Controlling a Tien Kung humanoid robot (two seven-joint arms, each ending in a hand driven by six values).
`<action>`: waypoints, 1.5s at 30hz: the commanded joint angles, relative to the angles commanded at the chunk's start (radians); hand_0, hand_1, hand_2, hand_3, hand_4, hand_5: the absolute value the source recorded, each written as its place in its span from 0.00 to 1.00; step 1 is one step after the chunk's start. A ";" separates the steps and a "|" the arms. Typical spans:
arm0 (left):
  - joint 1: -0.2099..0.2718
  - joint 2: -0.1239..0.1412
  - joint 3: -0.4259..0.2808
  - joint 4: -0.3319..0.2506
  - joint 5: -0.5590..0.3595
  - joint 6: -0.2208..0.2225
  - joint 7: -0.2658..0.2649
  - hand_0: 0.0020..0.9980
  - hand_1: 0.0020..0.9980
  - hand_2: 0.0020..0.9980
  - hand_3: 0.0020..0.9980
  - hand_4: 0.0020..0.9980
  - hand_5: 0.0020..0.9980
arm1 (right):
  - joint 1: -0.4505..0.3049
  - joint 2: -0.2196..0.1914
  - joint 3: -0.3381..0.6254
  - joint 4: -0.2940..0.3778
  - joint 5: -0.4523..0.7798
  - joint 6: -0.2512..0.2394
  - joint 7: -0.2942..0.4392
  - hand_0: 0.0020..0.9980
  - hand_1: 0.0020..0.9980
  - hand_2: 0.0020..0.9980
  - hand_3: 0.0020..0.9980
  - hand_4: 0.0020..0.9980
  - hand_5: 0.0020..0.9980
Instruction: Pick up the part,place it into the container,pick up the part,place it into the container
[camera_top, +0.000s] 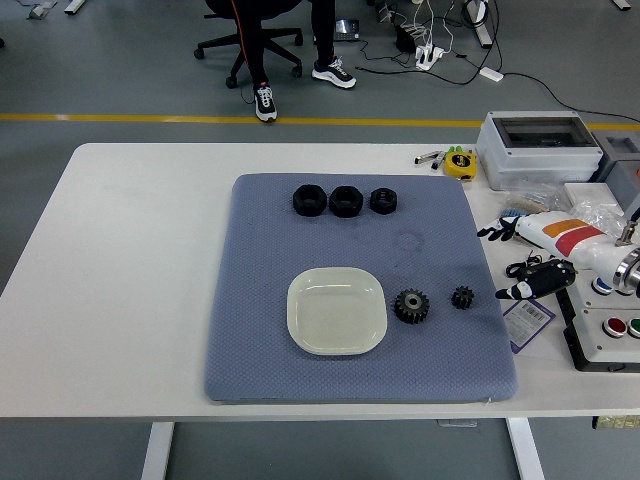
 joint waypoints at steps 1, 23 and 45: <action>0.000 0.000 0.000 0.000 0.000 0.000 0.000 0.71 0.67 0.63 0.56 0.63 0.58 | 0.002 0.002 -0.007 -0.002 0.003 -0.001 -0.001 0.70 0.69 0.75 0.80 1.00 0.27; -0.009 0.000 0.014 -0.001 -0.018 0.004 -0.001 0.71 0.67 0.64 0.56 0.64 0.58 | 0.119 0.071 -0.213 -0.137 -0.035 -0.041 0.011 0.68 0.67 0.72 0.74 0.93 0.22; -0.013 -0.002 0.016 -0.001 -0.023 0.005 0.000 0.71 0.67 0.64 0.56 0.63 0.58 | 0.127 0.100 -0.226 -0.212 -0.053 -0.069 0.027 0.60 0.58 0.62 0.57 0.77 0.15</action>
